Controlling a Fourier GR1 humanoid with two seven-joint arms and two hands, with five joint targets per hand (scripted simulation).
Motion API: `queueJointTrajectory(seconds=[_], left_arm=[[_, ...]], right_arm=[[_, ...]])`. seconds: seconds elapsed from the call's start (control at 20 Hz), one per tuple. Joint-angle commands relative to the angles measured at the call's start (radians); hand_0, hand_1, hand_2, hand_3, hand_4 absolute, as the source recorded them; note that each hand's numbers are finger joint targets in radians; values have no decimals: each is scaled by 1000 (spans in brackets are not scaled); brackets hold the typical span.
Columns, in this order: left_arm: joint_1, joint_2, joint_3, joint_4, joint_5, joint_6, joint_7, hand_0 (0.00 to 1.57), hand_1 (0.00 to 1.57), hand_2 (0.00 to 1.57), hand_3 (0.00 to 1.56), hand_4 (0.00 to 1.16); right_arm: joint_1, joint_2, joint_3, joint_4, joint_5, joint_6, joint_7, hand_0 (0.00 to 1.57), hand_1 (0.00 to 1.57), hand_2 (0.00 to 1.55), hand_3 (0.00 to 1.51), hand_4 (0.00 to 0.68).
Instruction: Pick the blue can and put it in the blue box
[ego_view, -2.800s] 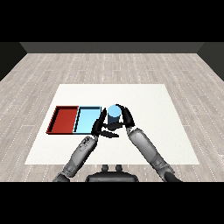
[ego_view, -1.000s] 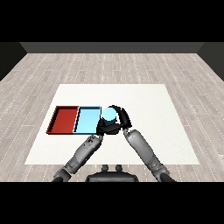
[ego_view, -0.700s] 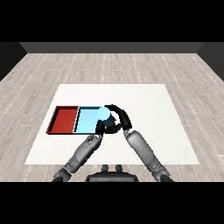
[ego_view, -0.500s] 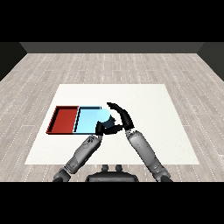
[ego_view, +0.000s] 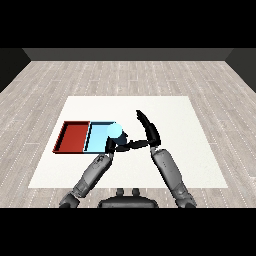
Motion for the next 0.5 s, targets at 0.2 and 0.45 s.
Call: queueJointTrajectory(seconds=[0.2, 0.45], left_arm=[[18, 86, 61, 2, -72, 0, 64, 1571, 1571, 1564, 1477, 1123], [2, 151, 124, 1, -97, 5, 160, 1571, 1571, 1571, 1482, 1138]], right_arm=[[157, 9, -66, -12, -40, 3, -122, 0, 0, 0, 0, 0], [152, 1, -141, 29, -109, 48, -146, 0, 0, 0, 0, 0]])
